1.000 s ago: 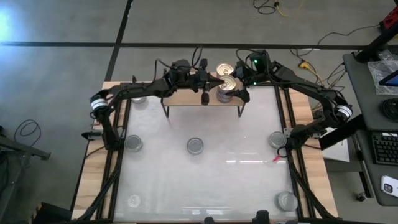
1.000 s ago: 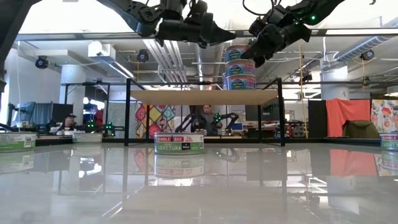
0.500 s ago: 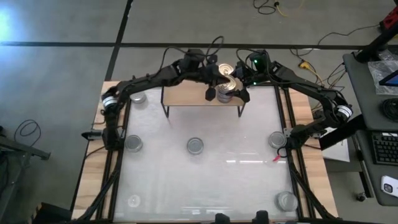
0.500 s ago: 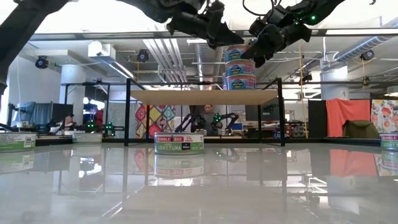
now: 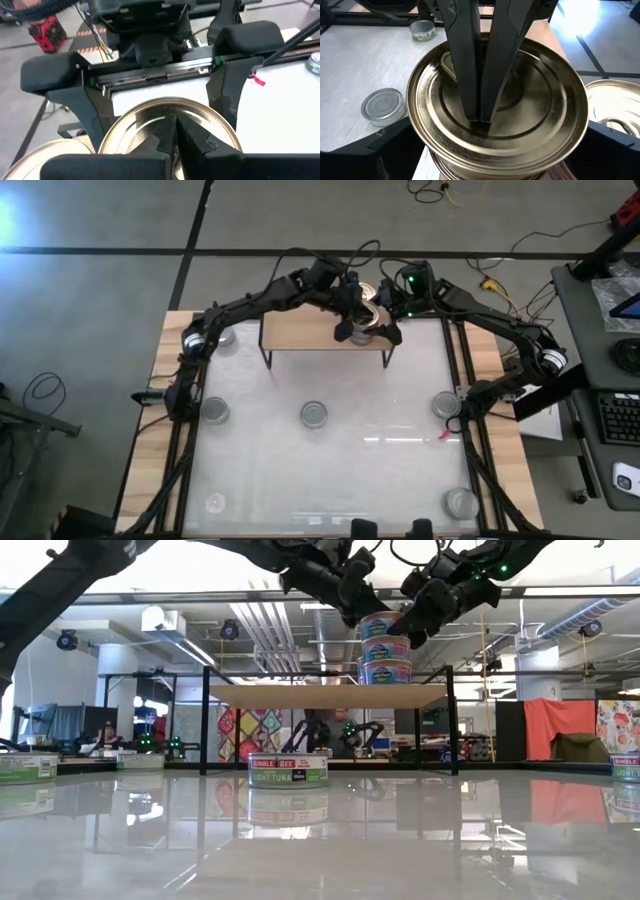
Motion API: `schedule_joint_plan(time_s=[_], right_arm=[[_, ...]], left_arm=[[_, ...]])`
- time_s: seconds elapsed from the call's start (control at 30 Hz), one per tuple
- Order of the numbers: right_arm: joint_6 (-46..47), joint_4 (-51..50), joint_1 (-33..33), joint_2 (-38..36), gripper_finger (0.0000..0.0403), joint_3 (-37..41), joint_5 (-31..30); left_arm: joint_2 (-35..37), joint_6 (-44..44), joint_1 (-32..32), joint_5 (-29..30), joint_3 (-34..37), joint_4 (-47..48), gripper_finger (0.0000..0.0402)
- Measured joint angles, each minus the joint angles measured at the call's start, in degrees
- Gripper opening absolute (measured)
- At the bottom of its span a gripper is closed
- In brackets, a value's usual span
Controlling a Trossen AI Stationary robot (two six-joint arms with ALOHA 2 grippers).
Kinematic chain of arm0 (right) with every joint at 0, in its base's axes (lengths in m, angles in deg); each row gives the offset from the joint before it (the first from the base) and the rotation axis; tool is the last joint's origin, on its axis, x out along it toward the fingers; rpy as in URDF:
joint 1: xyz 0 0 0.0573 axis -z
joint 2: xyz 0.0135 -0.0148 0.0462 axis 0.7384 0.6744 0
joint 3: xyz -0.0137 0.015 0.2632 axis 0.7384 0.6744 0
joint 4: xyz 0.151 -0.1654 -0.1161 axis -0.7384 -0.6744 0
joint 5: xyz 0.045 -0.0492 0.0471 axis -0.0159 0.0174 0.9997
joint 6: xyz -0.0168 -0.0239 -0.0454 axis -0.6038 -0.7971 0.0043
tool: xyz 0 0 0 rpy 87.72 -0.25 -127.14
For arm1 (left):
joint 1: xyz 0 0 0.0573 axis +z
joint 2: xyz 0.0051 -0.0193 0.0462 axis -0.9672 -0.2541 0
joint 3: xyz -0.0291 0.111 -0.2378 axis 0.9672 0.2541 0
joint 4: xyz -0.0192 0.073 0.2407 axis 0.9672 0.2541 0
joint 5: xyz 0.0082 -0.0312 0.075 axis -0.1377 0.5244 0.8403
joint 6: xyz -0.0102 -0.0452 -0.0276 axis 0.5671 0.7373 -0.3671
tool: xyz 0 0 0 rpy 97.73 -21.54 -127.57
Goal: Stack canned seafood by type on shelf
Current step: Stack the blue tuna can on top of the blue tuna can on the shelf, then put the green tuna on the shelf
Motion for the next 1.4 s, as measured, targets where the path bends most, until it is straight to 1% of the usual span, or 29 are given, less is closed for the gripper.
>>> schedule_joint_plan(time_s=[0.17, 0.33, 0.53, 0.7, 1.0, 1.13, 1.27, 1.4], right_arm=[[0.82, 0.06, -0.09, 0.0, 0.04, 0.0, 0.03], [1.96, -0.13, -0.02, -0.04, 0.04, -0.04, -0.17], [2.45, -0.58, 0.0, -0.24, 0.04, -0.07, -0.35], [2.26, -4.19, 0.02, -1.1, 0.04, -0.01, -0.8], [0.99, -8.45, 0.07, -4.56, 0.04, -0.02, -0.79], [1.03, -8.83, 0.0, -6.66, 0.04, -0.02, -2.4], [1.3, -10.26, -0.11, -9.12, 0.04, -0.02, -3.7], [1.99, -11.86, -0.26, -11.57, 0.04, -0.02, -4.85]], left_arm=[[-0.3, 0.18, 0.09, 0.48, -2.49, 5.11, 0.0001], [-0.34, 0.92, 0.02, 2.57, -5.18, 10.21, 0.0001], [-0.36, 1.32, 0.04, 2.68, -5.02, 10.23, 0.0001], [-0.36, 1.39, 0.06, 2.7, -4.83, 10.13, 0.0001], [-0.43, 1.52, 0.02, 2.85, -4.68, 8.52, 0.0001], [-0.46, 1.5, 0.02, 2.83, -4.55, 6.43, 0.0001], [0.87, 1.48, 0.04, 1.61, -4.61, 6.61, 0.0001], [4.04, 0.42, 0.15, 0.24, -4.74, 7.04, 0.0001]])
